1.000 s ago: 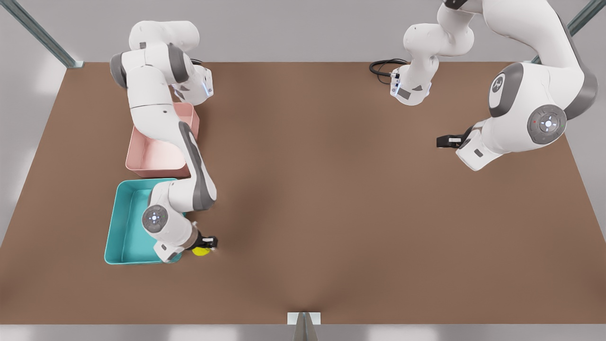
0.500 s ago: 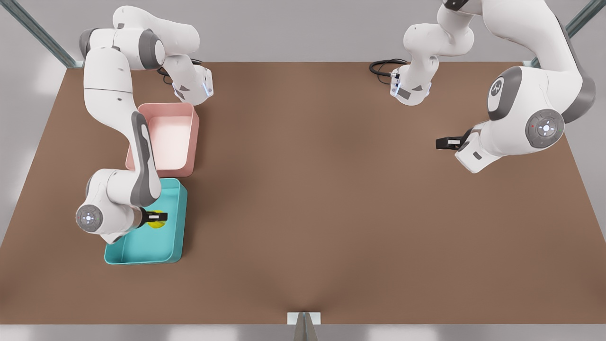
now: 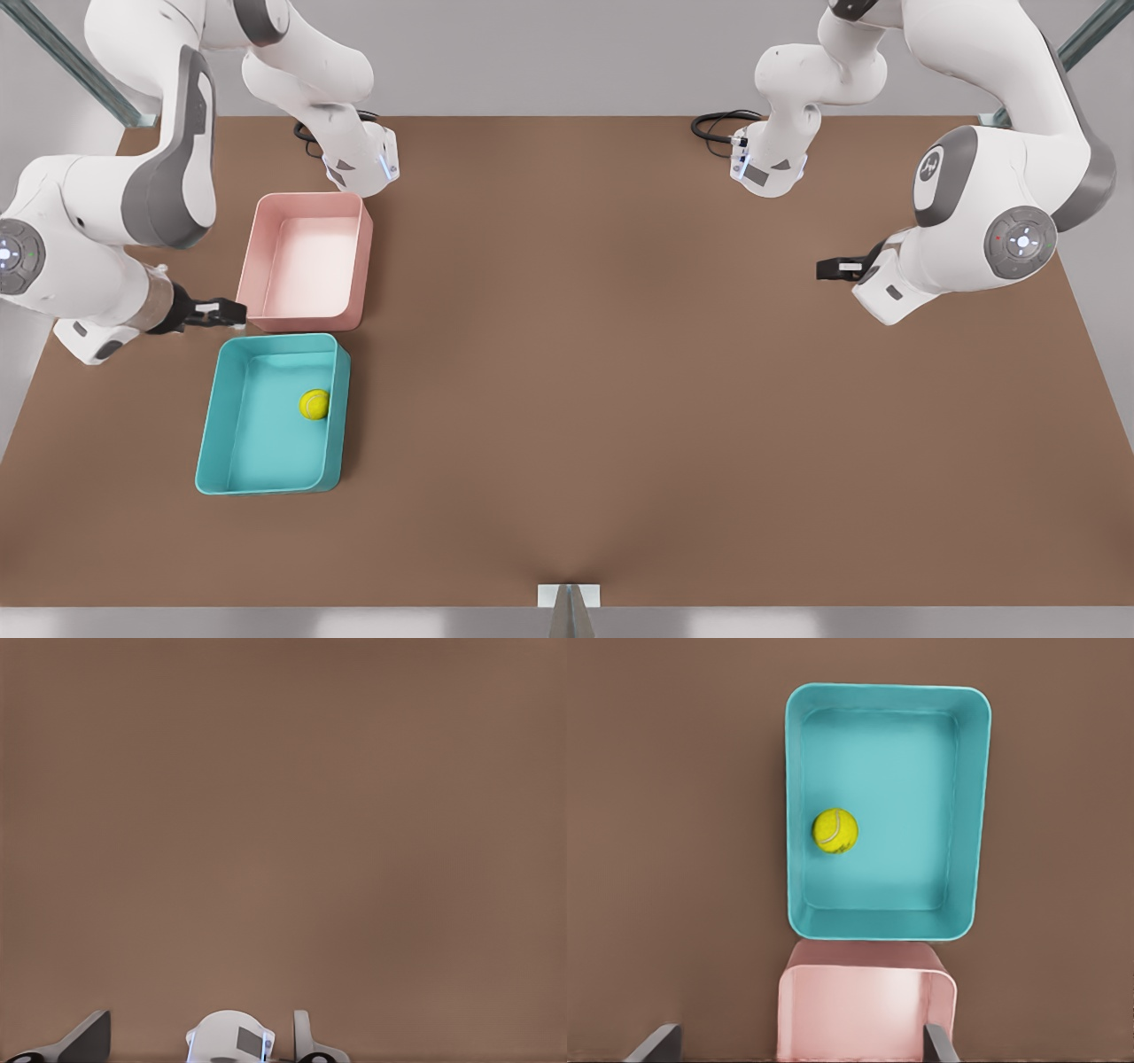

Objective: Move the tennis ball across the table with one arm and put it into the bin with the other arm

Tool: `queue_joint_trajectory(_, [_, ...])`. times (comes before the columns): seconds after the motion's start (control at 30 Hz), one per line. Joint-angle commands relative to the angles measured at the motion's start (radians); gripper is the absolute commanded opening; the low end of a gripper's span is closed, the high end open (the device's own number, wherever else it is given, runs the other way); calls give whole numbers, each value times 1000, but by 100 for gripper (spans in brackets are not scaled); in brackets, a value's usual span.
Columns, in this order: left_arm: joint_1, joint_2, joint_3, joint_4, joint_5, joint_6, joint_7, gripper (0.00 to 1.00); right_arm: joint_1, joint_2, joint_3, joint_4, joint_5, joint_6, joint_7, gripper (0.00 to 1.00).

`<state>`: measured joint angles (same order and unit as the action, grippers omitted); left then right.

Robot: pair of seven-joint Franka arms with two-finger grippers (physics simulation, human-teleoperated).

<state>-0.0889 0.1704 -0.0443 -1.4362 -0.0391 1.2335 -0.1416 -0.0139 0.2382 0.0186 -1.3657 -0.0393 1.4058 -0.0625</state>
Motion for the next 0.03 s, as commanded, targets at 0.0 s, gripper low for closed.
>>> queue_joint_trajectory(0.0, [0, 0, 0, 0, 1, 1, 2, 100, -9, -28, 4, -36, -16, -54, 70, 100])
